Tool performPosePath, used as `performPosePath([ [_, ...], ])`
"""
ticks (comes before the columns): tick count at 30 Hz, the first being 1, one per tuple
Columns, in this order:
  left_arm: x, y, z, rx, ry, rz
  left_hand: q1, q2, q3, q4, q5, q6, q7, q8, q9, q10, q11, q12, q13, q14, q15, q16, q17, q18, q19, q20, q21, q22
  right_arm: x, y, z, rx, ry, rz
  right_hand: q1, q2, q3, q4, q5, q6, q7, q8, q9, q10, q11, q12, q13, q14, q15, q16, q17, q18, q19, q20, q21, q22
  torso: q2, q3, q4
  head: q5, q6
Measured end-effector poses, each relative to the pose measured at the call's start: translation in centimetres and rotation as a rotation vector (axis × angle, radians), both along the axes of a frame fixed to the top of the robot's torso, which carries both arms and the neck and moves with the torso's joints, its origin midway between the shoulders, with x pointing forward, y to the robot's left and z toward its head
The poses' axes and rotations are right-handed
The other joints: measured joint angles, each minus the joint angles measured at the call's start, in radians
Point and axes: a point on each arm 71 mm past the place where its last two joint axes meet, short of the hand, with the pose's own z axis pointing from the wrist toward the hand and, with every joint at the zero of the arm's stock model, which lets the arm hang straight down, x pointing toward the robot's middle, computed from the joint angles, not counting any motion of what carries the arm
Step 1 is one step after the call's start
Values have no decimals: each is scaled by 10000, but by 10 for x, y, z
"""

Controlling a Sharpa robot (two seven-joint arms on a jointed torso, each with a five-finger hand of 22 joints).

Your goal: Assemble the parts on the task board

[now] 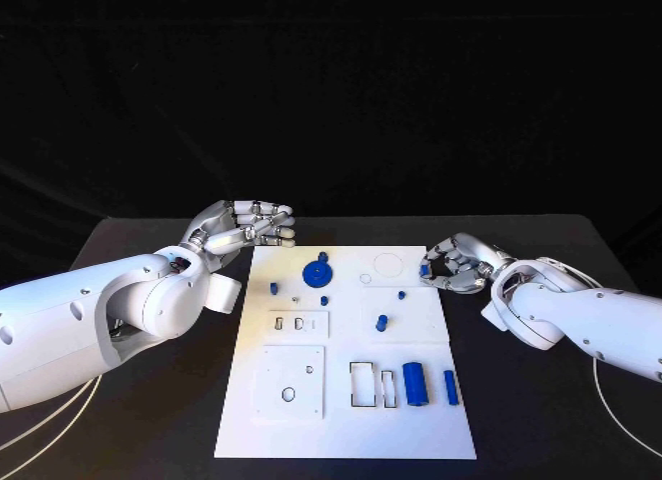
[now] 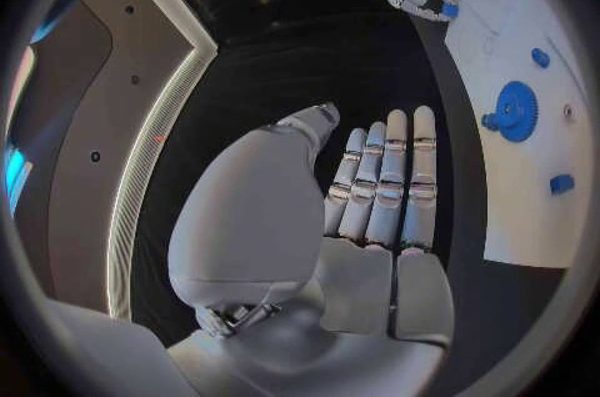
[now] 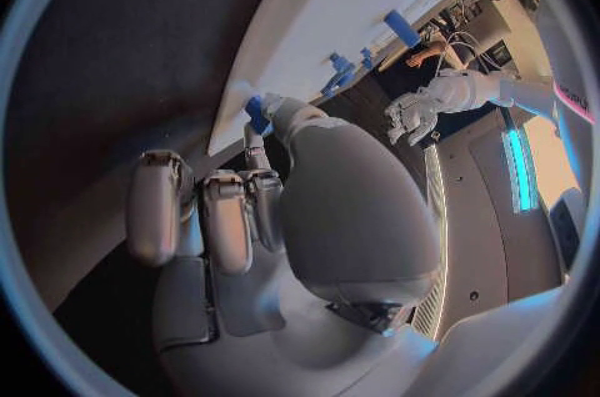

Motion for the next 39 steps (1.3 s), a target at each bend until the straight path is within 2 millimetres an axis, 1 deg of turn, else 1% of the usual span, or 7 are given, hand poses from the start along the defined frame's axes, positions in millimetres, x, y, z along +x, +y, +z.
performPosePath([
  [7, 0, 1, 0, 10, 5, 11, 0, 0, 0, 0, 0, 0, 0, 0, 0, 0, 0, 0, 0, 0, 0, 0, 0, 0, 0, 0, 0, 0, -3, 3, 5, 175, -363, -198, -104, 104, 137, 30, -51, 34, -13, 67, 6, -1, 0, 0, 0, -35, -33, 0, -1, 0, 36, -36, 49, 0, -5, 0, 0, 17, -6],
  [13, 1, 2, 0, 31, 8, 51, 0, 0, 0, 0, 0, 0, 0, 0, 0, 0, 0, 0, 0, 0, 0, 0, 37, 0, 0, 0, 70, 16, -11, 18, 20, 526, -667, -37, -172, 172, 142, 35, -7, 33, -17, 66, 6, -36, -36, 0, 0, -35, -33, 0, -2, 0, 36, -35, 69, -2, -31, -6, -9, 34, 11],
  [18, 3, 3, -1, 52, 13, 90, 0, 0, 28, -28, 0, 0, 0, 0, 1, 0, 0, 0, 0, 0, 0, 0, 38, 1, 0, 0, 70, 16, -21, 50, 40, 884, -899, 472, -183, 181, 169, 62, -7, 30, -17, 56, 6, -36, -36, 0, 0, -35, -32, 0, -2, 0, 35, -35, 69, -2, -68, -18, -25, 50, 7],
  [24, 5, 2, -2, 73, 19, 119, 0, 0, 28, -28, 0, 0, 0, 0, 1, 0, 0, 1, 0, 0, 0, 0, 37, 0, 0, 0, 70, 15, -30, 99, 47, 1033, -820, 1153, -183, 180, 174, 67, -7, 28, -16, 48, 6, -36, -36, 0, -1, -36, -32, 0, -3, 0, 35, -35, 69, -3, -139, -49, -46, 122, -63],
  [28, 7, 1, -3, 86, 23, 126, 0, 0, 28, -28, 0, 0, 0, 0, 1, 0, 0, 1, -1, 0, 0, 0, 37, 0, 0, 0, 69, 15, -36, 131, 46, 1037, -695, 1569, -187, 182, 205, 39, -9, 22, -12, 53, 6, -15, -58, -1, -1, -36, -32, 0, -3, 0, 35, -35, 69, -4, -190, -75, -55, 201, -88],
  [33, 9, 0, -5, 105, 27, 138, 0, 0, 55, -54, 0, 0, 0, 0, 1, 0, 0, 1, 0, 0, 0, 0, 49, 0, 0, 0, 70, 23, -46, 170, 36, 913, -511, 2141, -226, 220, 220, 27, -13, 12, -5, 56, 6, -2, -71, 0, -1, -36, -32, 0, -4, 0, 35, -34, 69, -4, -254, -106, -60, 288, -116],
  [39, 11, 0, -5, 120, 20, 154, 0, 0, 54, -54, 0, 0, 0, 0, 2, 0, 0, 1, 0, 0, 0, 0, 49, 0, 0, 0, 69, 23, -53, 196, 22, 583, -390, 2494, -265, 258, 263, 70, -23, -3, -23, 59, 6, -2, -71, -1, -1, -36, -32, 0, -4, 0, 34, -34, 68, -5, -313, -145, -58, 385, -187],
])
